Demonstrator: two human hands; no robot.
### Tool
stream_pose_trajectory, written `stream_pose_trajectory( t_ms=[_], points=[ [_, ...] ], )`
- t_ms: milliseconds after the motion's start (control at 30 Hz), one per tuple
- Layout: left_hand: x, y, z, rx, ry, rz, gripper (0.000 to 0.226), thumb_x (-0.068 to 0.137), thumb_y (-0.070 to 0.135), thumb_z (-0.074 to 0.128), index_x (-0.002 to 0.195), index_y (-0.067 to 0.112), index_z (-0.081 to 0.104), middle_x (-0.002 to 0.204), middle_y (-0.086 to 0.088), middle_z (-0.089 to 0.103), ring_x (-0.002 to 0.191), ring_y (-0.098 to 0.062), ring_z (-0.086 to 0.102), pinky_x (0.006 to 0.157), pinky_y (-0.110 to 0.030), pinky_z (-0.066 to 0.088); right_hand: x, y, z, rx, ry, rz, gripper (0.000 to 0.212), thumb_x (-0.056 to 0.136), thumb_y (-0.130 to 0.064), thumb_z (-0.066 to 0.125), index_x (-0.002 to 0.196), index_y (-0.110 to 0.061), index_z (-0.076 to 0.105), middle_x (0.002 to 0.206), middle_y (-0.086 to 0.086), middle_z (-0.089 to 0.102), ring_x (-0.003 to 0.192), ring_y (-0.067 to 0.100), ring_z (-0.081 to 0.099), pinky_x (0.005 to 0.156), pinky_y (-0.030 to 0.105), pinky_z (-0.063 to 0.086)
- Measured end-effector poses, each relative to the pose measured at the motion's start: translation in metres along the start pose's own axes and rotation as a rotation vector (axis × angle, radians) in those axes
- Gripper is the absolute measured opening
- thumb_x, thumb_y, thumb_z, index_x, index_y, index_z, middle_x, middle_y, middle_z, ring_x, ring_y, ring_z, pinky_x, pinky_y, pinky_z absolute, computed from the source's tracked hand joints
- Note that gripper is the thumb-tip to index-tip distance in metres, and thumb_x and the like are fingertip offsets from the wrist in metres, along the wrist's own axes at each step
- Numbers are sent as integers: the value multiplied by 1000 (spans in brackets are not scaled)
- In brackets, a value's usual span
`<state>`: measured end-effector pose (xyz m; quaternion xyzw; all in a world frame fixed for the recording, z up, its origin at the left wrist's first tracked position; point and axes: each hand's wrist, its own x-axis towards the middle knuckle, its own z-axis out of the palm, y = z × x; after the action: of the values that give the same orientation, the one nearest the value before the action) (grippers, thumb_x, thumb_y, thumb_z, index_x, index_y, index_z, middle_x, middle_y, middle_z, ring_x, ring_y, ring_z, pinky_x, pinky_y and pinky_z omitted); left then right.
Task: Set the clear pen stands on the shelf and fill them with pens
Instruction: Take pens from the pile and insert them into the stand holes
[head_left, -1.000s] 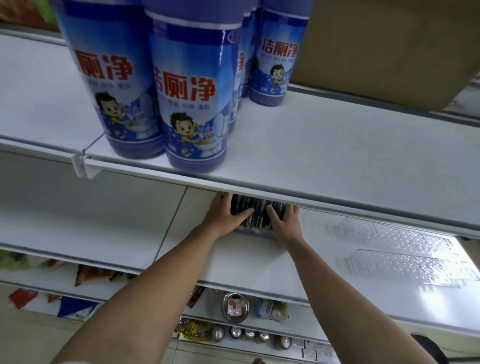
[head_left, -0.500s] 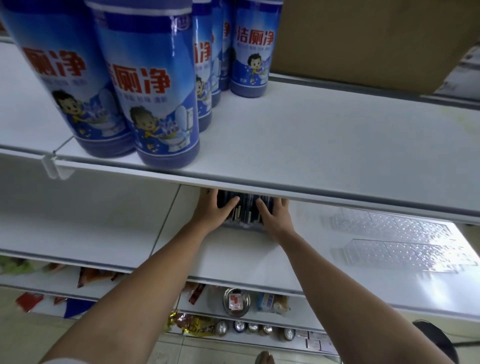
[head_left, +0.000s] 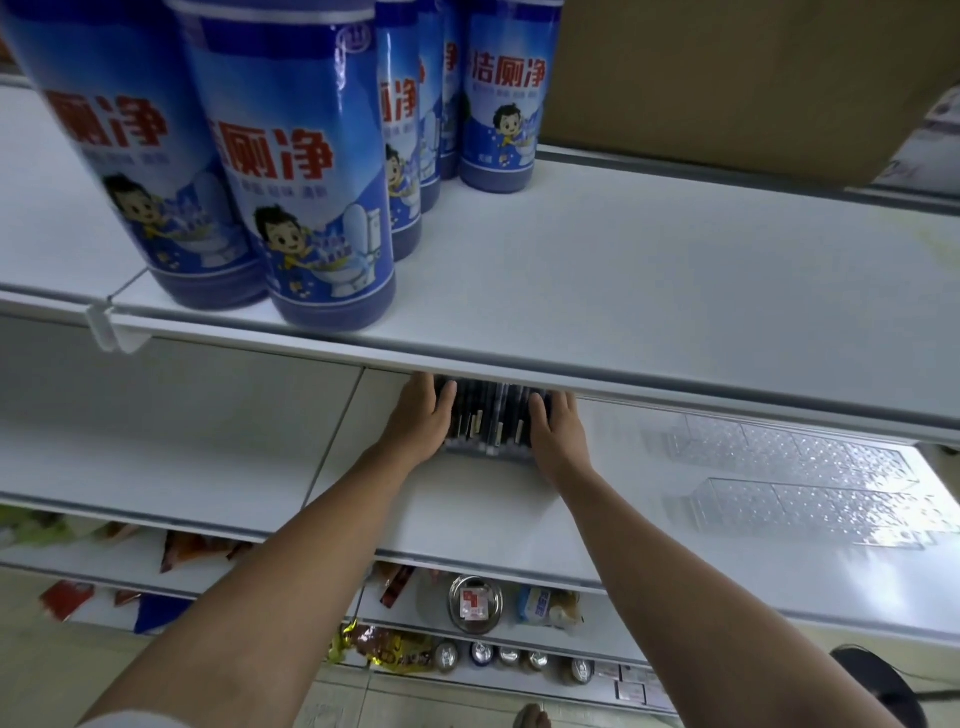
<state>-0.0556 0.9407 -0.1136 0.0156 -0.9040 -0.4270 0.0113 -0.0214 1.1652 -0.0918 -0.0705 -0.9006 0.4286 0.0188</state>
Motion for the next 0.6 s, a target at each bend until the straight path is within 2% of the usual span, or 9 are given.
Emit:
stream_pose_trajectory(
  t_ms=[67,133,233,300,333,400,433,500,600],
  points=[
    [-7,7,-2,-24,22,-2,55,106,54,33,99,2,50,97,-32,56,93,-48,59,78,-48,48,1,0,0,15,23,2,36,110,-38,42,129,-11,57,123,7,54,117,31,56,101,37,45],
    [-7,6,1,-19,48,14,41,112,37,38,105,-1,52,103,-32,59,99,-45,60,84,-45,46,1,1,0,24,39,-3,36,110,-37,42,128,-9,57,123,10,56,115,31,57,100,37,45],
    [-7,4,0,-58,42,10,34,114,30,38,124,0,51,112,-23,60,110,-38,60,91,-37,43,-1,3,0,28,58,11,29,110,-38,45,115,-12,56,113,10,57,105,31,57,91,38,46],
    [-9,4,-2,-74,65,28,26,113,26,41,119,3,53,102,-14,57,104,-37,61,84,-32,39,-2,4,1,27,77,10,22,110,-39,46,102,-18,51,104,9,56,96,31,57,83,37,44],
    [-10,4,-2,-71,73,38,23,112,25,43,114,5,54,97,-14,55,100,-38,61,81,-32,38,-2,4,1,26,83,-4,22,110,-39,46,102,-19,52,104,8,57,96,30,57,83,36,44],
    [-10,3,-1,-68,61,56,25,111,31,45,106,8,55,98,-22,57,100,-39,61,80,-35,40,-1,2,-1,3,75,-35,29,110,-36,45,106,-11,60,105,10,60,99,29,58,85,37,46],
    [-9,2,0,-65,27,64,32,110,39,44,108,9,55,106,-23,59,106,-37,61,86,-37,44,0,1,-2,-23,59,-57,34,110,-33,44,104,-6,63,104,14,62,100,31,58,86,39,47],
    [-5,0,1,-36,-52,88,54,107,59,37,125,12,55,124,-15,60,122,-29,57,105,-44,47,1,-1,-3,-64,23,-114,40,110,-32,42,100,-1,66,105,17,64,107,35,56,92,42,47],
    [2,-6,0,-22,-117,175,72,102,75,33,151,23,44,148,-6,52,144,-22,44,119,-50,38,-4,4,-5,-87,-2,-192,55,104,-54,34,125,-13,63,128,10,62,127,30,48,111,46,40]
  ],
)
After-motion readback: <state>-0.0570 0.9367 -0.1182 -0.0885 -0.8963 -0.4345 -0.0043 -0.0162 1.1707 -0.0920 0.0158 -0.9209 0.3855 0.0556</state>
